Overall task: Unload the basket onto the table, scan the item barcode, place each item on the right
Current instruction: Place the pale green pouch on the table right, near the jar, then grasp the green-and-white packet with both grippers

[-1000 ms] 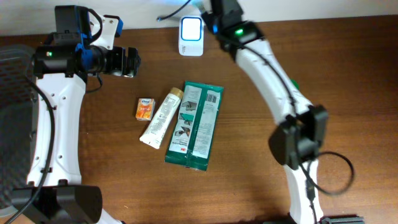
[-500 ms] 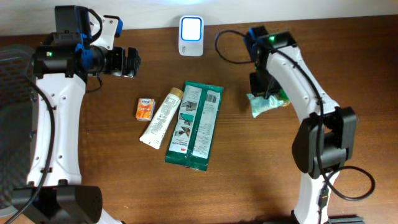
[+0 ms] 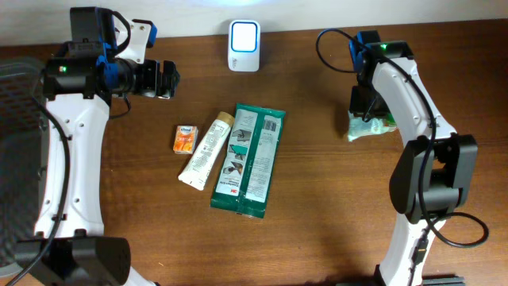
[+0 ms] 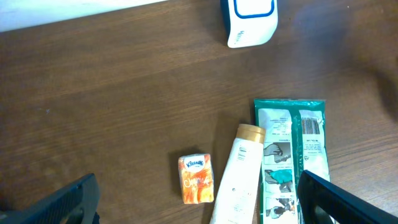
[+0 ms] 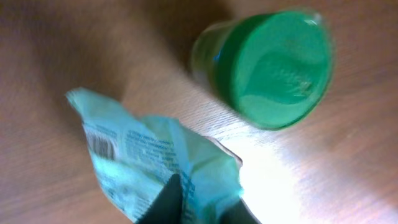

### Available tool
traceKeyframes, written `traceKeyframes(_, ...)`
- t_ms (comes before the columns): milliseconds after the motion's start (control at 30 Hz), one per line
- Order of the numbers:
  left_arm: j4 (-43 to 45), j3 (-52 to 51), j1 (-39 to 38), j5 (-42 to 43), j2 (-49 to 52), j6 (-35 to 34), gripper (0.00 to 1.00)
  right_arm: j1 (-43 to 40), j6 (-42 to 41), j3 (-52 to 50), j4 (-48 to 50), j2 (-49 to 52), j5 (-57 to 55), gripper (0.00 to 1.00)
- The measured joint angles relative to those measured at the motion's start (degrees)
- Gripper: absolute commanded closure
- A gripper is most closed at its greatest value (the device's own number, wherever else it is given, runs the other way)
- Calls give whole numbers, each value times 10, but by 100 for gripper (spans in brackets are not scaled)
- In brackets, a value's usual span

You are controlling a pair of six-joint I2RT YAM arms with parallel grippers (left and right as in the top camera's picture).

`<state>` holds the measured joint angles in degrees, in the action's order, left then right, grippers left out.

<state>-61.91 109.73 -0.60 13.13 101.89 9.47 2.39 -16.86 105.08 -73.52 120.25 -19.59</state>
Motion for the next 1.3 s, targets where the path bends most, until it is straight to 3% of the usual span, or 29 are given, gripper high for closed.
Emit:
traceKeyframes(33,0,0,0,0,0,0,1,0,2,0,-28,0,26,65)
traceKeyframes(233,0,0,0,0,0,0,1,-2,5,3,-99,0,18,57)
traceKeyframes(300,0,0,0,0,0,0,1,-2,18,42,-116,0,61,56)
traceKeyframes(367,0,0,0,0,0,0,1,1,42,80,-113,-1,176,53)
traceKeyframes(467,0,0,0,0,0,0,1,33,46,75,-56,-1,330,59)
traceKeyframes(733,-1,0,0,14,0,0,1,118,16,-117,123,-2,467,63)
traceKeyframes(800,-6,0,0,53,0,0,1,149,2,-155,174,-2,482,69)
traceKeyframes(900,-9,0,0,70,0,0,1,206,-48,-186,286,-2,493,90)
traceKeyframes(1000,-8,0,0,74,0,0,1,258,-136,-224,353,-3,467,90)
traceKeyframes(1133,-9,0,0,75,0,0,1,275,-183,-246,346,-5,425,85)
traceKeyframes(1300,-15,-1,-8,75,0,0,1,230,-101,-246,291,-12,409,82)
